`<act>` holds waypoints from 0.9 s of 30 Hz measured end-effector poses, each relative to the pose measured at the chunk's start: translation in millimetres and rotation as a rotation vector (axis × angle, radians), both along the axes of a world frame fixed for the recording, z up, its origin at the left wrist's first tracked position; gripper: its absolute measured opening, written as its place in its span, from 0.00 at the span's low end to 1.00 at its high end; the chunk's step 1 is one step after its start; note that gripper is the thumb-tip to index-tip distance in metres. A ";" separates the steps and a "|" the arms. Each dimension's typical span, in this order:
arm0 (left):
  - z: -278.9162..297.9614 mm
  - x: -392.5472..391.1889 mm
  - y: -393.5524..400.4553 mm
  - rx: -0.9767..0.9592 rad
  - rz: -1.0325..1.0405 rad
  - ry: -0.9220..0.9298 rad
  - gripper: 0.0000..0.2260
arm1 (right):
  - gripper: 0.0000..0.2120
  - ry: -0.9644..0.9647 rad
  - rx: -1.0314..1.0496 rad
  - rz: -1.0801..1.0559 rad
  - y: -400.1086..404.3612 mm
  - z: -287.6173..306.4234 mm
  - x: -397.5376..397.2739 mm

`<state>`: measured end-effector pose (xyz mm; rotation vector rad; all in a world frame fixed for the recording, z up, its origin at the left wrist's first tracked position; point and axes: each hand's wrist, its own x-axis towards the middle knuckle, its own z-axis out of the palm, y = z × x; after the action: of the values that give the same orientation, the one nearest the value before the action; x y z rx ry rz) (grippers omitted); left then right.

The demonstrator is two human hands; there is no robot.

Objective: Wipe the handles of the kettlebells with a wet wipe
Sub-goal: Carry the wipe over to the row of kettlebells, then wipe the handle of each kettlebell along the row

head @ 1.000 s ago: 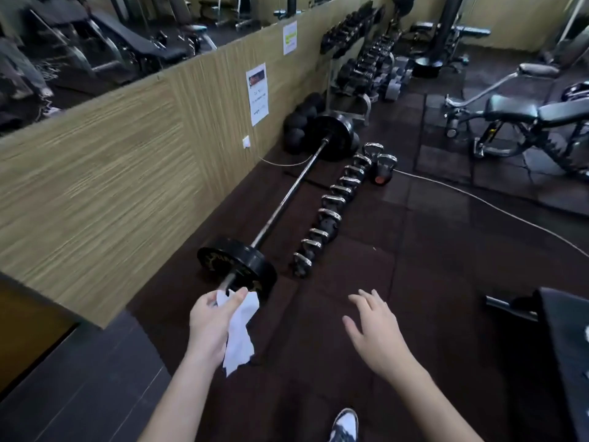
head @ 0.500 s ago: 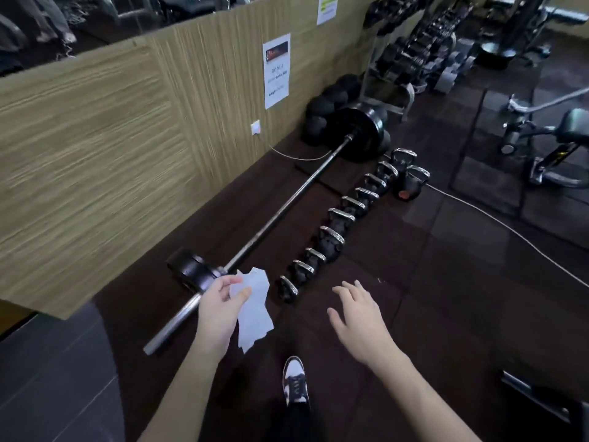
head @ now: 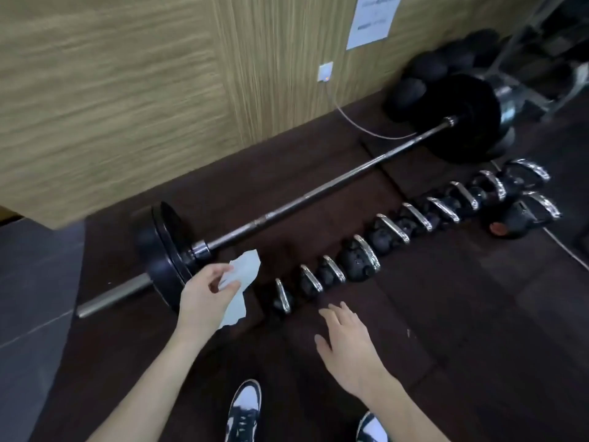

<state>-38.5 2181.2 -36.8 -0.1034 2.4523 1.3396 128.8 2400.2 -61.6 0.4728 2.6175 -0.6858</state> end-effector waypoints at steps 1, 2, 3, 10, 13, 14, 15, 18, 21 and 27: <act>-23.5 -2.9 9.2 -0.014 0.003 0.010 0.14 | 0.26 0.005 -0.013 0.025 11.4 -25.0 -7.3; -41.7 -4.7 16.9 -0.015 0.021 0.025 0.16 | 0.26 0.005 -0.013 0.050 20.4 -44.5 -12.7; -68.1 -6.0 25.3 -0.018 0.048 0.052 0.16 | 0.27 0.015 -0.017 0.082 29.5 -72.9 -18.0; -258.5 -25.9 62.5 -0.087 0.010 0.259 0.15 | 0.38 0.025 -0.069 0.250 62.6 -277.0 -56.3; -341.9 -41.8 74.0 -0.088 -0.042 0.321 0.19 | 0.44 0.015 -0.117 0.273 67.2 -364.2 -76.3; -368.3 -45.8 79.1 -0.105 -0.083 0.349 0.19 | 0.45 0.004 -0.141 0.272 66.9 -390.3 -81.8; -395.7 -47.6 83.9 -0.126 -0.148 0.375 0.19 | 0.45 -0.001 -0.176 0.276 66.0 -415.4 -86.9; -459.3 -38.2 94.7 -0.194 -0.451 0.398 0.16 | 0.47 0.010 -0.252 0.301 60.1 -475.1 -101.5; -494.5 -10.9 89.6 -0.243 -0.716 0.393 0.12 | 0.48 0.072 -0.275 0.327 52.7 -526.1 -113.1; -504.5 -15.9 96.6 -0.222 -0.575 0.358 0.22 | 0.40 0.144 -0.308 0.295 51.4 -578.3 -131.7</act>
<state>-54.4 2277.8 -541.3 0.7890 2.6062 0.8865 -2.8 2451.6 -639.9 -0.0553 2.5692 -1.0271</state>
